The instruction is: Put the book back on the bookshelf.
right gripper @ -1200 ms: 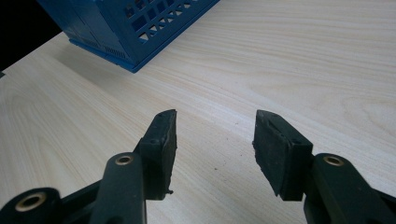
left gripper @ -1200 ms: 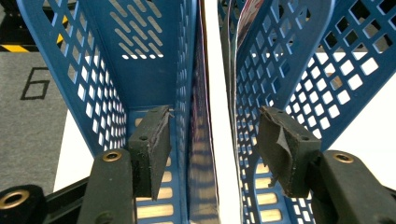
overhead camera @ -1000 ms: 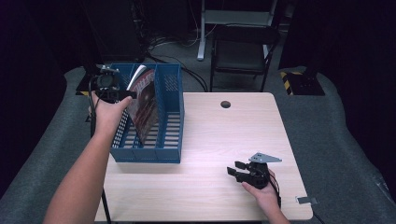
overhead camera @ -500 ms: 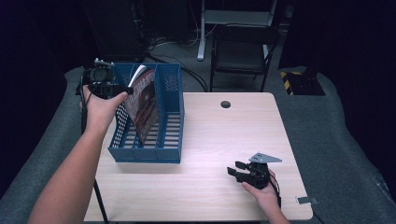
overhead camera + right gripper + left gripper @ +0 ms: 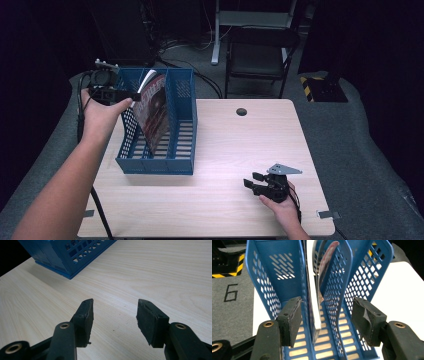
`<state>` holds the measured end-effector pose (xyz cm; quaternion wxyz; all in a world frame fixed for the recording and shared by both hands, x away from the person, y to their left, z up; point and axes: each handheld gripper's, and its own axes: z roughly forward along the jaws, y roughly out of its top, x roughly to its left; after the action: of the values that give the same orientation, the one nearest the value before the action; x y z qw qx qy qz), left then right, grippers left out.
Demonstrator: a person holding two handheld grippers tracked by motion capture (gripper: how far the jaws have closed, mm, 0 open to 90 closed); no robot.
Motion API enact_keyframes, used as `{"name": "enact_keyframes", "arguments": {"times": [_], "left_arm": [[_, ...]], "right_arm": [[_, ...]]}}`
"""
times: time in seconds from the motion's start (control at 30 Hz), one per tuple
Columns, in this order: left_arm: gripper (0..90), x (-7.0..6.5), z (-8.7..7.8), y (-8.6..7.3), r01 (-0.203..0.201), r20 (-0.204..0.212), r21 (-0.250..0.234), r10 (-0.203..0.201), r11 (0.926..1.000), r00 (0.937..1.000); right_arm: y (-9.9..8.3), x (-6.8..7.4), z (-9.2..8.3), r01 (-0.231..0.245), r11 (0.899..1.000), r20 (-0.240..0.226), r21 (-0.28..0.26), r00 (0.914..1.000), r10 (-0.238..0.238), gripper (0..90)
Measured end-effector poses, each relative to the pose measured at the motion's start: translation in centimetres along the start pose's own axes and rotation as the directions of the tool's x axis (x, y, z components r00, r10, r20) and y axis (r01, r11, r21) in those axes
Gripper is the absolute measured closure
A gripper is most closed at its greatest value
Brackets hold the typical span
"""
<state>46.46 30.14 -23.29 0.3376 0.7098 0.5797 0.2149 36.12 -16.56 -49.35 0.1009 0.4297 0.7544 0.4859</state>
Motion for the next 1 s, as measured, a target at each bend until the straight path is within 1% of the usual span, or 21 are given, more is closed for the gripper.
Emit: {"name": "enact_keyframes", "arguments": {"times": [0.03, 0.07, 0.1, 0.17, 0.27, 0.33, 0.47, 0.53, 0.57, 0.63, 0.67, 0.7, 0.77, 0.83, 0.93, 0.97, 1.0], "left_arm": [[41.2, -0.1, -0.1, -0.1, -0.003, 0.002, -0.001, 0.003, 1.0000, 1.0000], [41.1, -0.1, -0.3, -0.2, -0.007, 0.009, 0.002, 0.007, 1.0000, 0.9999], [41.2, -0.2, -0.4, -0.3, -0.009, 0.011, -0.002, 0.009, 1.0000, 0.9999], [41.2, -0.3, -0.8, -0.5, -0.019, 0.024, -0.002, 0.019, 0.9998, 0.9995], [41.1, -0.5, -1.3, -0.9, -0.033, 0.043, -0.004, 0.033, 0.9995, 0.9985], [41.2, -0.8, -1.7, -1.2, -0.047, 0.049, -0.006, 0.047, 0.9989, 0.9977], [41.2, -1.6, -2.5, -1.8, -0.082, 0.069, -0.004, 0.082, 0.9966, 0.9942], [41.2, -2.0, -2.7, -2.0, -0.093, 0.081, -0.008, 0.093, 0.9956, 0.9924], [41.1, -2.3, -2.9, -2.2, -0.110, 0.089, -0.004, 0.110, 0.9939, 0.9899], [41.1, -2.8, -3.1, -2.6, -0.123, 0.104, -0.008, 0.124, 0.9923, 0.9869], [41.2, -3.0, -3.2, -2.7, -0.131, 0.107, -0.008, 0.131, 0.9913, 0.9856], [41.1, -3.3, -3.2, -2.9, -0.146, 0.114, -0.003, 0.145, 0.9893, 0.9828], [40.8, -3.8, -3.3, -3.3, -0.163, 0.116, -0.001, 0.162, 0.9866, 0.9799], [40.5, -4.3, -3.3, -3.6, -0.189, 0.124, 0.002, 0.187, 0.9821, 0.9745], [40.4, -4.8, -3.3, -4.1, -0.201, 0.140, 0.004, 0.198, 0.9796, 0.9700], [40.3, -5.0, -3.3, -4.3, -0.207, 0.147, 0.002, 0.205, 0.9782, 0.9676], [40.2, -5.1, -3.3, -4.4, -0.211, 0.157, 0.010, 0.207, 0.9774, 0.9656]], "right_arm": [[0.0, 0.0, 0.0, 0.007, 1.000, -0.001, 0.004, 1.0000, -0.007, 46.9], [0.0, 0.0, 0.1, 0.000, 1.000, -0.001, 0.003, 1.0000, 0.000, 46.9], [0.0, 0.0, 0.2, 0.018, 1.000, 0.004, 0.005, 0.9998, -0.018, 46.9], [0.0, 0.1, 0.2, 0.002, 1.000, -0.002, 0.012, 1.0000, -0.002, 46.8], [0.1, 0.0, 0.4, 0.020, 1.000, -0.004, 0.009, 0.9998, -0.020, 46.6], [0.2, 0.0, 0.5, 0.010, 1.000, -0.008, 0.007, 0.9999, -0.010, 46.5], [0.2, 0.1, 0.7, 0.023, 1.000, -0.008, 0.019, 0.9997, -0.023, 46.4], [0.2, 0.2, 0.7, 0.022, 1.000, -0.009, 0.020, 0.9997, -0.022, 46.4], [0.2, 0.3, 0.7, 0.019, 1.000, -0.013, 0.018, 0.9997, -0.019, 46.4], [0.3, 0.3, 0.8, 0.028, 0.999, -0.011, 0.019, 0.9996, -0.028, 46.3], [0.3, 0.3, 0.8, 0.025, 0.999, -0.013, 0.026, 0.9996, -0.024, 46.3], [0.3, 0.3, 0.9, 0.031, 0.999, -0.012, 0.022, 0.9995, -0.031, 46.3], [0.3, 0.3, 0.9, 0.034, 0.999, -0.012, 0.023, 0.9994, -0.034, 46.3], [0.3, 0.4, 0.8, 0.031, 0.999, -0.012, 0.019, 0.9995, -0.030, 46.3], [0.3, 0.4, 0.8, 0.030, 0.999, -0.013, 0.018, 0.9995, -0.030, 46.1], [0.3, 0.4, 0.8, 0.031, 0.999, -0.012, 0.019, 0.9995, -0.031, 46.1], [0.2, 0.4, 0.8, 0.032, 0.999, -0.012, 0.021, 0.9994, -0.032, 46.0]]}}
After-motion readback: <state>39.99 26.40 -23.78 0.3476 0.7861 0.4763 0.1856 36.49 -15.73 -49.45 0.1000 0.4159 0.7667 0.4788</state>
